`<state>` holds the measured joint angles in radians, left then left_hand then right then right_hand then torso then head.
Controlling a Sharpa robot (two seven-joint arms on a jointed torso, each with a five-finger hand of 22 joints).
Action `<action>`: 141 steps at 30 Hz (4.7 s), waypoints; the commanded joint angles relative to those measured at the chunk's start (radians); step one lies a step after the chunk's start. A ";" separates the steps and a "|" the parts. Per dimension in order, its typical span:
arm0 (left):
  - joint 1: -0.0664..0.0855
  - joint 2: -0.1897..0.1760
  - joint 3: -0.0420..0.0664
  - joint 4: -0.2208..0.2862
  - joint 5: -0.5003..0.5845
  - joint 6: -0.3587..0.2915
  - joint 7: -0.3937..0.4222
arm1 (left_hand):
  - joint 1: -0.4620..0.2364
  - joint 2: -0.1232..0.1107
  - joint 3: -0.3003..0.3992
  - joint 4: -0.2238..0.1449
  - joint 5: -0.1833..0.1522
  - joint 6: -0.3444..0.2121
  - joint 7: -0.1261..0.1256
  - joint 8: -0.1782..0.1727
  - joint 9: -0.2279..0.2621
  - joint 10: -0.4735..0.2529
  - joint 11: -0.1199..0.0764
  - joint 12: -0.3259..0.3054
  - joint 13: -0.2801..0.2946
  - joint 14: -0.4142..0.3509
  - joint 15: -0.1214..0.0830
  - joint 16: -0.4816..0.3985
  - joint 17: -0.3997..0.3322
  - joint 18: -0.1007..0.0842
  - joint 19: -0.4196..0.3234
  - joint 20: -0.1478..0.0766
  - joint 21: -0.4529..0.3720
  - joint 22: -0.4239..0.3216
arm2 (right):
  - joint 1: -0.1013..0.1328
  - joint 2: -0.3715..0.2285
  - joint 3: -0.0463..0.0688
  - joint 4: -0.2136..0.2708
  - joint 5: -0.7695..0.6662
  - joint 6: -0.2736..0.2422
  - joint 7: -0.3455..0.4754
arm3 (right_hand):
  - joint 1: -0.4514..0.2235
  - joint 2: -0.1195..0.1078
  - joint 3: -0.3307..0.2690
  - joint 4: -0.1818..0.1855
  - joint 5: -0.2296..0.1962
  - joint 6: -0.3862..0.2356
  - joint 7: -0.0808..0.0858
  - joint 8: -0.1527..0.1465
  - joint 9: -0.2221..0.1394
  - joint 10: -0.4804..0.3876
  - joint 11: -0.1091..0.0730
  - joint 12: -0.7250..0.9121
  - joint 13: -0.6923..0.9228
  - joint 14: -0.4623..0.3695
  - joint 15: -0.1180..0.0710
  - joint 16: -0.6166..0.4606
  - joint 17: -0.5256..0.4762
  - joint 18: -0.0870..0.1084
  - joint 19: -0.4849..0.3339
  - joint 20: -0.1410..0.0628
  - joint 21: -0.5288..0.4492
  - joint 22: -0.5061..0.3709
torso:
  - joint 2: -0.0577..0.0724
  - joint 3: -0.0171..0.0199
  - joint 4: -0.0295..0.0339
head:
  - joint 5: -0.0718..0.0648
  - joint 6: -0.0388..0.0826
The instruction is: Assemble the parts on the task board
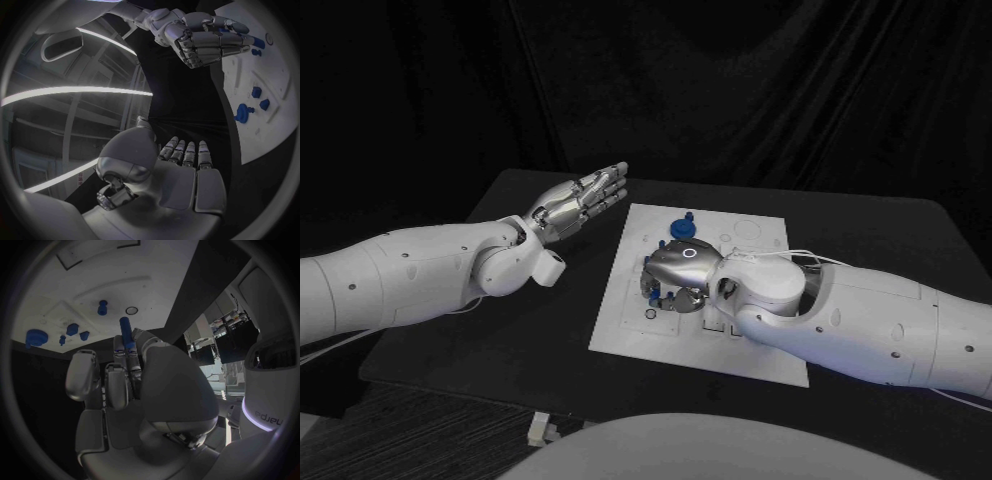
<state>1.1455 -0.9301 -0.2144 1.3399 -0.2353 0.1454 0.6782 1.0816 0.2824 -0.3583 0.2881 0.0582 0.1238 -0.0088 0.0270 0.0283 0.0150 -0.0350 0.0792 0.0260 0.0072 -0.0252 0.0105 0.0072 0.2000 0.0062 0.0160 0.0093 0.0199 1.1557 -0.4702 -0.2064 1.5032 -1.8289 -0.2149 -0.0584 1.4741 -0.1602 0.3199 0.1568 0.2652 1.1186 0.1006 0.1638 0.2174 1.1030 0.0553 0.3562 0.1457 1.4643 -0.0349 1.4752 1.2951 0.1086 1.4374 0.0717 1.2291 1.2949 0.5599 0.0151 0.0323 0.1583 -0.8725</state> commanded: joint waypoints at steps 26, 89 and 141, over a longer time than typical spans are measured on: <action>-0.002 0.006 0.001 -0.008 0.006 0.063 0.088 | 0.119 -0.001 0.071 0.004 0.192 0.090 0.053 0.001 0.000 0.005 0.048 -0.011 -0.011 -0.007 0.072 -0.011 -0.007 -0.080 0.001 0.083 -0.002 0.003 | -0.036 0.013 0.001 -0.011 -0.014 -0.005 -0.011 | 0.041 0.029 0.026 -0.023 -0.008 0.005 0.003 0.009 0.020 0.047 -0.017 0.011 0.018 0.049 0.002 -0.013 0.044 -0.032 -0.012 0.002 -0.030 0.175 | 0.000 -0.0003 0.0000 | 0.001 0.000; -0.010 0.022 0.001 -0.027 0.006 0.102 0.057 | 0.205 -0.007 0.113 -0.027 0.312 0.176 0.085 0.021 0.009 0.006 0.075 -0.003 -0.010 -0.007 0.122 -0.011 -0.007 -0.052 0.003 0.158 0.000 0.008 | -0.055 0.029 0.001 -0.036 -0.055 0.020 0.007 | -0.071 -0.011 -0.005 0.028 -0.143 -0.170 0.029 -0.097 -0.052 -0.022 0.010 -0.047 0.021 0.041 0.018 -0.022 0.027 -0.026 -0.026 0.019 -0.058 0.167 | -0.001 0.0002 0.0004 | -0.004 0.000; -0.019 0.029 0.001 -0.038 0.006 0.107 0.053 | 0.224 -0.004 0.125 -0.039 0.327 0.177 0.081 0.022 0.009 0.004 0.071 -0.002 -0.009 -0.007 0.133 -0.011 -0.007 -0.051 0.005 0.170 0.001 0.011 | 0.162 -0.401 0.000 0.163 0.389 -0.050 -0.293 | -0.468 0.032 -0.127 0.137 -0.021 0.127 -0.094 0.171 0.123 0.468 -0.107 1.215 1.425 0.106 -0.056 0.096 0.276 -0.026 -0.053 -0.044 -0.061 0.169 | -0.003 -0.0009 -0.0014 | -0.045 0.000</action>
<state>1.1284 -0.9025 -0.2144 1.3017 -0.2350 0.2375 0.6783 1.2898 0.2821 -0.2751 0.2631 0.3698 0.2951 0.0767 0.0330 0.0291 0.0233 0.0279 0.0798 0.0261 -0.0048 0.0951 0.0105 0.0071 0.1241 0.0062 0.1742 0.0096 0.0222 1.3205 -0.8698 -0.2066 1.6632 -1.4580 -0.4114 -0.1893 1.0152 -0.1349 0.2013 0.2869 0.2427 1.2383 0.0038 0.3181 0.3322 1.4428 -0.0472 1.5507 1.2954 1.4630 -0.0895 1.5509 1.3052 0.1088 1.3795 0.0331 1.1507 1.2949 0.5580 0.0155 0.0320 0.1137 -0.8725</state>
